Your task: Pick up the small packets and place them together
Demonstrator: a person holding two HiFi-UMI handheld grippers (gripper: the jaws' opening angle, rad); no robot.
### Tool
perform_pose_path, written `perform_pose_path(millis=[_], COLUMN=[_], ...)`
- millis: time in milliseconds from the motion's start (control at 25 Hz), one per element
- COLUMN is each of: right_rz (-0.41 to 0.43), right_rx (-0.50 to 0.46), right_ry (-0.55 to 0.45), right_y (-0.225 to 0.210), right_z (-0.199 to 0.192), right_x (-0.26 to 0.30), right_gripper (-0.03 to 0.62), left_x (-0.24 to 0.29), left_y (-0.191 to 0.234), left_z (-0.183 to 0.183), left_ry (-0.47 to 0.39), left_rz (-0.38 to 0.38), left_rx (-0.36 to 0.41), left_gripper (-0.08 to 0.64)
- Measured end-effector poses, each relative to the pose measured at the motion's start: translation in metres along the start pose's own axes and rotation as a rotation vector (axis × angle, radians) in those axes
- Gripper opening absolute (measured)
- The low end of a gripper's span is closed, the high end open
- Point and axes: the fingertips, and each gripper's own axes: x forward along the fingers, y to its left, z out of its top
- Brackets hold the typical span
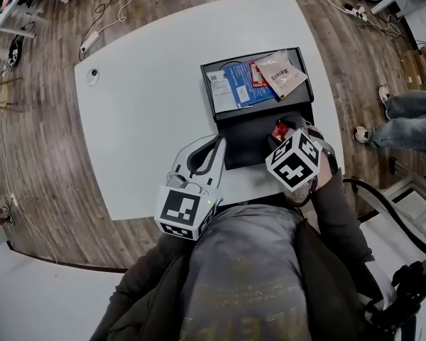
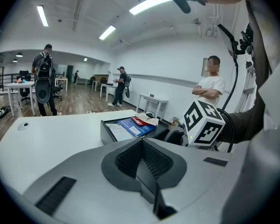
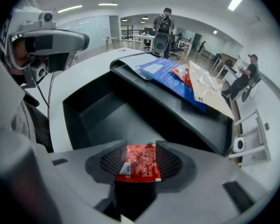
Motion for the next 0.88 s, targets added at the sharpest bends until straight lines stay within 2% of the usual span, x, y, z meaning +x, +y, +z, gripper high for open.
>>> perform_pose_path(millis=[160,400,520,560,720,880], right_rz=[0.032,0.061,0.009,-0.018,-0.049,-0.018], right_rx=[-0.05,-0.084,-0.095,-0.1,-0.087,0.019], right_ry=[0.085,0.12,0.097,0.092,0.064,-0.047], right_y=[0.004,0.006,0.0,-0.003,-0.009,-0.013], right_z=[-0.012,-0.011,-0.009,-0.009,-0.006,0.01], right_x=[0.003,0.004,0.003,0.004,0.005,-0.011], right_gripper=[0.179,0.176,0.128,0.055,0.037,0.035], left_x=[0.006,0.01,0.01,0.01,0.009,0.003], left_y=[0.006,0.01,0.015,0.017,0.017,0.017], left_z=[0.0,-0.001,-0.001,-0.002,-0.004,-0.001], left_ry=[0.003,0.008,0.007,0.005,0.0,-0.012], left_rz=[-0.008,-0.019,-0.01,-0.008,-0.007,-0.002], left_rx=[-0.012,-0.026,-0.031,-0.032,-0.035,-0.031], left_gripper=[0.002,0.002,0.002,0.002,0.002,0.002])
